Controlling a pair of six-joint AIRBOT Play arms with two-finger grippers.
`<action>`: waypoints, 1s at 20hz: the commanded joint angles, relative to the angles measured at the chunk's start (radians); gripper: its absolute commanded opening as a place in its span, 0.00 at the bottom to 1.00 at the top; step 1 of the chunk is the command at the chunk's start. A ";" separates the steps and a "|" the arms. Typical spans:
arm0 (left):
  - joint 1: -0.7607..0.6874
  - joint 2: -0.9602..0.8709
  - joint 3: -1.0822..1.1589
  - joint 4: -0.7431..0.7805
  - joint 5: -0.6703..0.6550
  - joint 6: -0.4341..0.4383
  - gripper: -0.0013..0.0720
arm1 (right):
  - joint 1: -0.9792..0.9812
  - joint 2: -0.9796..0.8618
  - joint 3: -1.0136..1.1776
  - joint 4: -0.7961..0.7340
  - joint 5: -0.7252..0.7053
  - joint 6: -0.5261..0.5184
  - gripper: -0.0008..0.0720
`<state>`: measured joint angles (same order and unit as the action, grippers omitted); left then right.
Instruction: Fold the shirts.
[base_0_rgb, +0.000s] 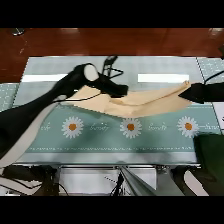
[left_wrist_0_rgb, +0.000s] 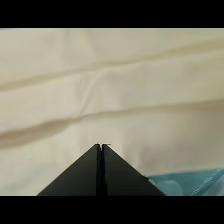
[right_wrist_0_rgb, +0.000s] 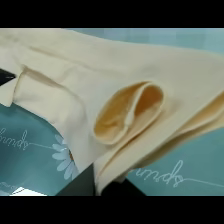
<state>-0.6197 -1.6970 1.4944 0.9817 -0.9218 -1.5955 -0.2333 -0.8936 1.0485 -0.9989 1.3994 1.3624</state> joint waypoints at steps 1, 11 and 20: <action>-0.128 -0.184 0.173 -0.146 -0.008 -0.091 0.05 | 0.000 0.143 -0.048 0.006 0.037 0.036 0.04; -0.142 -0.209 0.218 -0.246 -0.281 0.031 0.05 | 0.000 0.169 -0.048 0.062 0.029 0.045 0.04; 0.485 0.249 0.128 -0.032 -0.447 0.032 0.05 | 0.360 0.024 0.021 0.127 -0.159 0.082 0.04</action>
<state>-0.3130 -1.6146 1.6711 0.8513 -1.3243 -1.5677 -0.0227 -0.7891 1.0290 -0.8822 1.3373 1.4197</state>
